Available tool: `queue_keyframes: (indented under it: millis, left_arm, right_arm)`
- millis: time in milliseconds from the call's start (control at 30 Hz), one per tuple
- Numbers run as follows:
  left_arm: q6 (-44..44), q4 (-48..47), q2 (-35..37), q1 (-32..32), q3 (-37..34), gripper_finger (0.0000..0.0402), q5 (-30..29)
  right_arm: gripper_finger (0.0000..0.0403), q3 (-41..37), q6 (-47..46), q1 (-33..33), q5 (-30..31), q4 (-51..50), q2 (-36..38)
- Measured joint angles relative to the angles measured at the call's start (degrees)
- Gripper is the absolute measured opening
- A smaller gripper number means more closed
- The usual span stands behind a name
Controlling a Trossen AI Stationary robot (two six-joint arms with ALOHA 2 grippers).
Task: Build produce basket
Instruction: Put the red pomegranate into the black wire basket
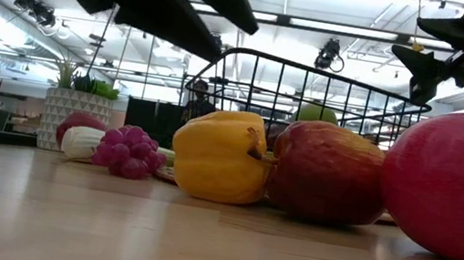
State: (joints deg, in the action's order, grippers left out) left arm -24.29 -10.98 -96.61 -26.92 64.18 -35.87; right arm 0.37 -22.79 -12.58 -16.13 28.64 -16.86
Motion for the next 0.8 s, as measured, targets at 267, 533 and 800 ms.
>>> queue_keyframes:
  millis: [267, 533, 800]
  left_arm:
    - [-5.0, -6.2, 0.5, -5.5, 0.0, 0.04, 3.3]
    - [-4.6, -11.5, 0.5, -10.0, 0.0, 0.04, -0.5]
    - [9.6, -24.8, 2.1, -8.1, -0.1, 0.04, -4.4]
  right_arm:
    - [0.0231, 0.0, 0.0, 0.0, 0.0, 0.0, 0.0]
    - [0.0231, 0.0, 0.0, 0.0, 0.0, 0.0, 0.0]
    - [0.0231, 0.0, 0.0, 0.0, 0.0, 0.0, 0.0]
